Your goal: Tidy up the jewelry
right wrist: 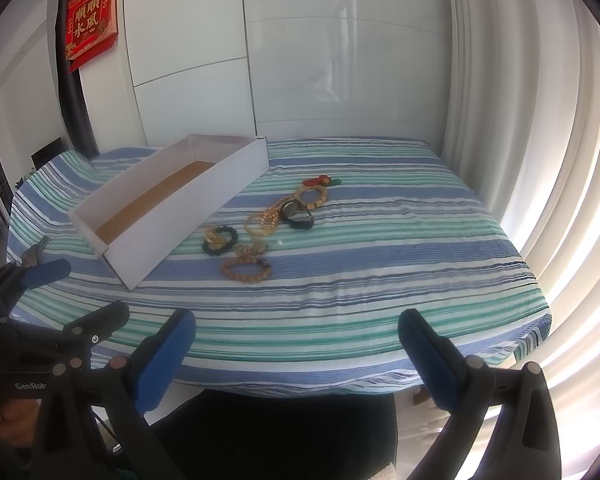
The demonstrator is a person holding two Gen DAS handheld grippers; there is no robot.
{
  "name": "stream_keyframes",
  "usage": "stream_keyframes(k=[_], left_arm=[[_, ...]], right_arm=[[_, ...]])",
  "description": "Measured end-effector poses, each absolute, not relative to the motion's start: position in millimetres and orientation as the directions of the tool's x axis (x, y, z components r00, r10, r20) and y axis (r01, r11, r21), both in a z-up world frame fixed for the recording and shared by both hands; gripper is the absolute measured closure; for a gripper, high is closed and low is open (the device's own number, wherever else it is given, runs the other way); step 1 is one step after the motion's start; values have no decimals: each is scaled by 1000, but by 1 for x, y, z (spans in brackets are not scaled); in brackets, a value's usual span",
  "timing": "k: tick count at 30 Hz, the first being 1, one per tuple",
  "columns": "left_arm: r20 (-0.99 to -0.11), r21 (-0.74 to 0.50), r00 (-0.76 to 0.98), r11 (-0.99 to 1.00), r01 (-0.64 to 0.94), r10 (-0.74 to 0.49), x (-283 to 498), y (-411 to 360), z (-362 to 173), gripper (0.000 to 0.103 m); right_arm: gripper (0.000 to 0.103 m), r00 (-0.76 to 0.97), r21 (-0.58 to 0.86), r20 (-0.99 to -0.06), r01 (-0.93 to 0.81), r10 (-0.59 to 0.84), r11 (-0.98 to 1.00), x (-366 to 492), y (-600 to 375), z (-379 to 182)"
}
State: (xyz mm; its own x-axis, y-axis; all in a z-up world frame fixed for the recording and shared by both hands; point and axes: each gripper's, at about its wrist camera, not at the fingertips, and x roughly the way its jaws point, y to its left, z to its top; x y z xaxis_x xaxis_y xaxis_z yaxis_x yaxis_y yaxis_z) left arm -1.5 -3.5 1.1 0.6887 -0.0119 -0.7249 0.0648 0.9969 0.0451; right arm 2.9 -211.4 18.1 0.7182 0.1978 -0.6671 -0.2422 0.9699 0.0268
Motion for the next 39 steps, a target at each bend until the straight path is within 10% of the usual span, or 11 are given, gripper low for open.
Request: stream_keyframes(k=[39], left_arm=[[-724,28,689,997,74,-31,-3,-3,1,1]], right_arm=[[0,725,25,-659,-242,198,970,1,-200,17]])
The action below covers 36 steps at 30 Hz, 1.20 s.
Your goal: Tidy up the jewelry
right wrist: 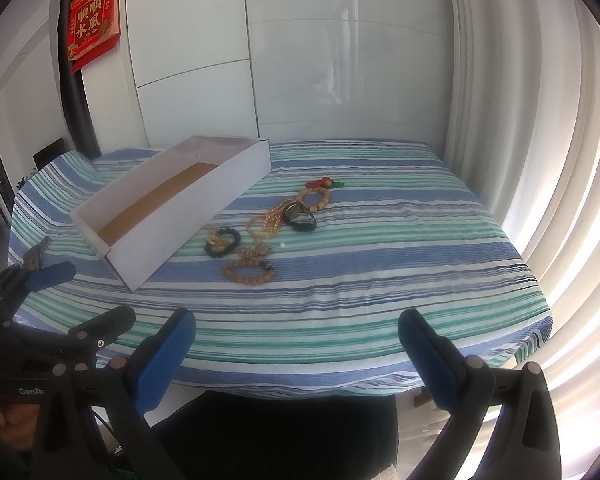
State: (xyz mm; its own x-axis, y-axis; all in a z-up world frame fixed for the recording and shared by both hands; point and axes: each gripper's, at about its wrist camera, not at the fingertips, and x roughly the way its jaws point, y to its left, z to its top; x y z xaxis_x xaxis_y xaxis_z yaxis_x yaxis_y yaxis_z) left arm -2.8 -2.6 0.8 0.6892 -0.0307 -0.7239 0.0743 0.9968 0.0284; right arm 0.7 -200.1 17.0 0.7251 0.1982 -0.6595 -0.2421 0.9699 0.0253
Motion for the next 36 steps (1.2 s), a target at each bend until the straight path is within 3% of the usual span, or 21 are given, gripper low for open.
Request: stream_keyframes(k=[36], left_arm=[[-719,24,694,997,69,-30,-4,1,0,1]], right_arm=[[0,730,27,-653,-245,202,969,-1,-196,17]])
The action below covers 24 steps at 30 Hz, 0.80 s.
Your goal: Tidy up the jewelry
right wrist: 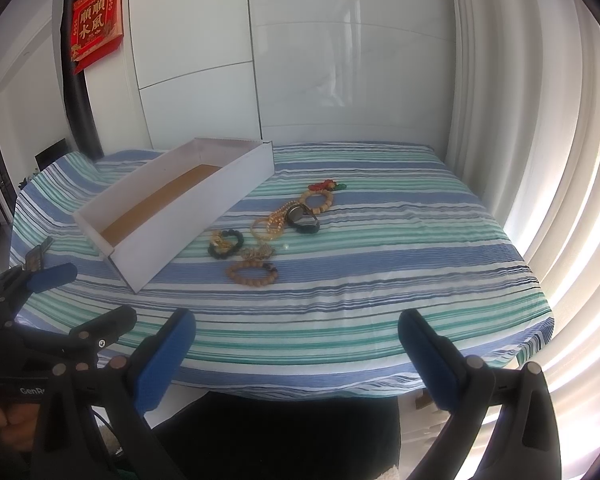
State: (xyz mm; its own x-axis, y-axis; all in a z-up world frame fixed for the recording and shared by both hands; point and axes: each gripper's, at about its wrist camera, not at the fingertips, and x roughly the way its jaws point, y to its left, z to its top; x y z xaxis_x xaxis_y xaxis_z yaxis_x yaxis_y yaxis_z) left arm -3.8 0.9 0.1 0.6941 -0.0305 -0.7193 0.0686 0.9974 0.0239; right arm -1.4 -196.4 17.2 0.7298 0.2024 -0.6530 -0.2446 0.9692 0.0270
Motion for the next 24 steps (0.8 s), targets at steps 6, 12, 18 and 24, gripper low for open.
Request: stream_keyframes(k=[6,12,18,24], left_arm=[[-714,22,700,998,65,-30,-5,1,3,1],[-712,21,701,998,63,-29,-6,2,3,1],[-711,20,702,998,63,-30,-5,2,3,1],[-711,20,703,998,63,-30,-5,3,3,1]], right_arm=[[0,736,24,-647,-243,200,970,-3,-194,19],[0,739,24,-643,-242,200,970,-5,-193,19],[0,740,23,-643,-241,200,970,-5,-194,19],[0,742,23,-640,-243,201,970,-6,-192,19]])
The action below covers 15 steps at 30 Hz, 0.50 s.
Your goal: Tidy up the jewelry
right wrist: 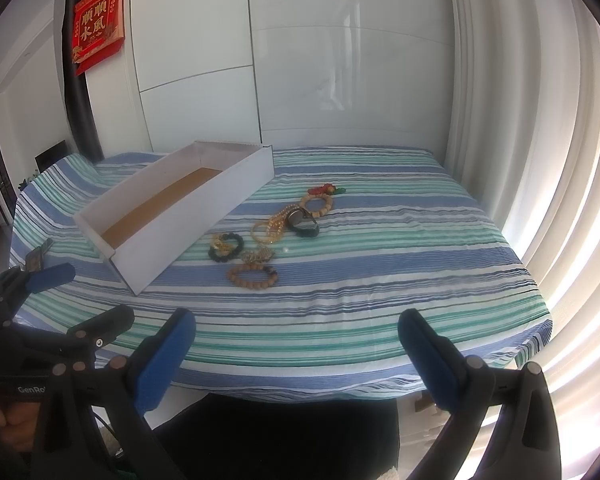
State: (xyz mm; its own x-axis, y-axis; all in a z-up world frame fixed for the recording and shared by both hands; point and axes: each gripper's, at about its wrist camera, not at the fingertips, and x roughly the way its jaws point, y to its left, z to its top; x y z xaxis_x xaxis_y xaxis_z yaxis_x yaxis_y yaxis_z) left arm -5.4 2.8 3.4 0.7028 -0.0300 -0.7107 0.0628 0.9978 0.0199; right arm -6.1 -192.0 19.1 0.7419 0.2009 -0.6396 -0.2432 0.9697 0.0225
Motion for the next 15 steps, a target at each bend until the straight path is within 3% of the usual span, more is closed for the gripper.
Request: stream_keyframes(k=[15], left_arm=[[-726,49,687,998,25,18,0,11,-7,1]], right_arm=[[0,745,14,-637,-245,197,969,-1,-191,19]])
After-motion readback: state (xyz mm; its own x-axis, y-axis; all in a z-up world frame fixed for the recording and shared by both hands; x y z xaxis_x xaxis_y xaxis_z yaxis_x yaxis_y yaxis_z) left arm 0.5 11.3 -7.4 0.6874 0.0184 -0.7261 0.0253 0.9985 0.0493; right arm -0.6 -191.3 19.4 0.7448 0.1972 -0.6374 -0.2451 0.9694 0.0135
